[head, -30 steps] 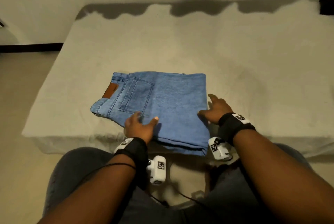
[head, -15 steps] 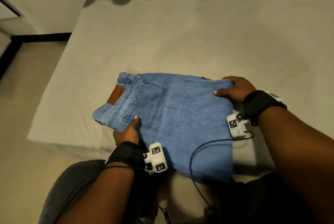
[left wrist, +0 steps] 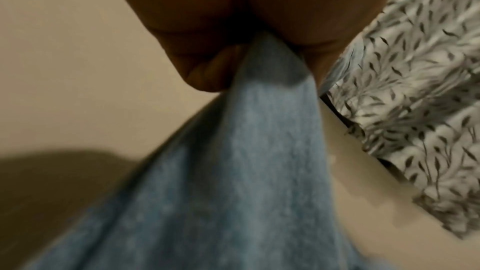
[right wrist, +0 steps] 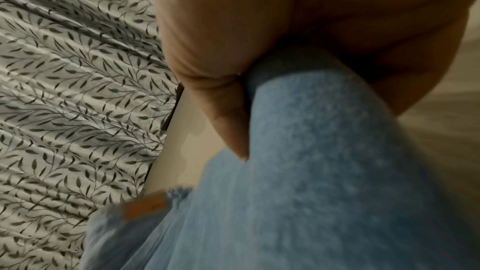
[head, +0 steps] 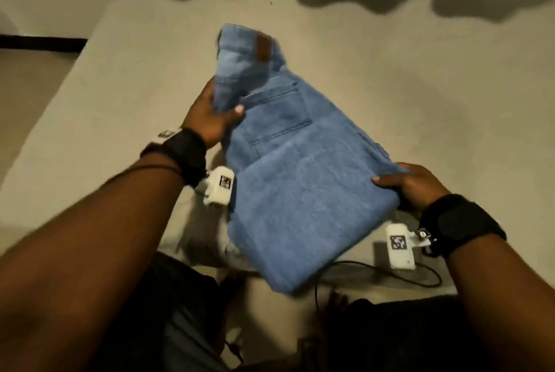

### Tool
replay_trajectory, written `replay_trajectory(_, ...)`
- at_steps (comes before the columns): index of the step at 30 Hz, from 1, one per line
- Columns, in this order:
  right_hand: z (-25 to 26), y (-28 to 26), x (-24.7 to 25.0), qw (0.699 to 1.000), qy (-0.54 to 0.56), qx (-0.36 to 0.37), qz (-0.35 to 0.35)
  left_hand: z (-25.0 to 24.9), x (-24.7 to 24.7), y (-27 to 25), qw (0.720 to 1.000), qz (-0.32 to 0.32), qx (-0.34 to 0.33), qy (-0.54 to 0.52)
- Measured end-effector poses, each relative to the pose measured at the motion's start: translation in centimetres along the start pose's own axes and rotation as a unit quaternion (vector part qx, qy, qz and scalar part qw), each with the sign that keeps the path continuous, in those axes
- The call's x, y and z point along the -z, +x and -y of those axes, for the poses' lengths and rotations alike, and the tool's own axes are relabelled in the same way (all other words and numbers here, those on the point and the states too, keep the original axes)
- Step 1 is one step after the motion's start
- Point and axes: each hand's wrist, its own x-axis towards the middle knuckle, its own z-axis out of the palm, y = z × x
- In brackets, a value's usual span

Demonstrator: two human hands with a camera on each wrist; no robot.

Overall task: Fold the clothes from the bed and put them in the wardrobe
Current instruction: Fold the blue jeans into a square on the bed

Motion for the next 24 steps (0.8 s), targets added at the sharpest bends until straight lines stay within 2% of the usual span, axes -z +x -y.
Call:
replay_trajectory(2, -2.0, -1.7, -0.8, 0.998, 0.026, -0.023, -0.057, -1.9, 0.2, 1.5, 0.998, 0.004, 0.019, 0.066)
replay_trajectory(3, -3.2, -2.4, -1.3, 0.996, 0.021, -0.041, -0.082, -2.3, -0.1, 1.7, 0.994, -0.015, 0.028, 0.102)
replay_trajectory(5, -5.7, -3.7, -2.1, 0.989, 0.042, -0.104, -0.094, -3.1, -1.2, 0.0, 0.985, -0.047, 0.052, 0.155)
replay_trajectory(7, -7.2, -4.5, -2.2, 0.982, 0.09, -0.144, -0.082, -2.7, -3.2, -4.3, 0.982, -0.019, 0.12, 0.147)
replay_trajectory(9, -6.9, -5.5, -1.8, 0.983, 0.106, -0.129, -0.074, -0.5, -5.4, -9.9, 0.973, 0.02, 0.213, 0.083)
replay_trajectory(11, -5.8, -7.1, -1.6, 0.988, 0.096, -0.107, -0.048, 1.8, -6.6, -14.9, 0.96, 0.008, 0.276, 0.051)
replay_trajectory(12, -5.5, -7.7, -1.3, 0.989, 0.094, -0.11, -0.037, 2.5, -7.0, -16.5, 0.956, -0.002, 0.28, 0.083)
replay_trajectory(14, -5.6, -9.2, -1.0, 0.988, 0.082, -0.13, -0.019, 3.0, -7.5, -18.2, 0.954, 0.009, 0.248, 0.167)
replay_trajectory(16, -6.7, -9.6, -0.9, 0.987, 0.02, -0.157, -0.037, 2.7, -7.7, -19.0, 0.96, 0.03, 0.189, 0.203)
replay_trajectory(18, -7.7, -9.8, -0.9, 0.976, -0.133, -0.163, -0.052, 2.6, -7.8, -19.9, 0.95, 0.056, 0.161, 0.262)
replay_trajectory(19, -7.7, -10.0, -1.1, 0.958, -0.237, -0.148, -0.061, 2.9, -7.9, -20.4, 0.931, 0.064, 0.163, 0.319)
replay_trajectory(21, -6.5, -10.8, -1.9, 0.919, -0.37, -0.078, -0.112, 2.7, -8.3, -21.1, 0.887, 0.077, 0.145, 0.432)
replay_trajectory(23, -5.1, -11.3, -3.4, 0.877, -0.452, 0.054, -0.156, 1.6, -9.5, -21.1, 0.874, 0.102, 0.038, 0.474)
replay_trajectory(24, -4.8, -11.2, -4.3, 0.853, -0.483, 0.127, -0.151, 1.1, -10.4, -20.9, 0.867, 0.129, -0.023, 0.481)
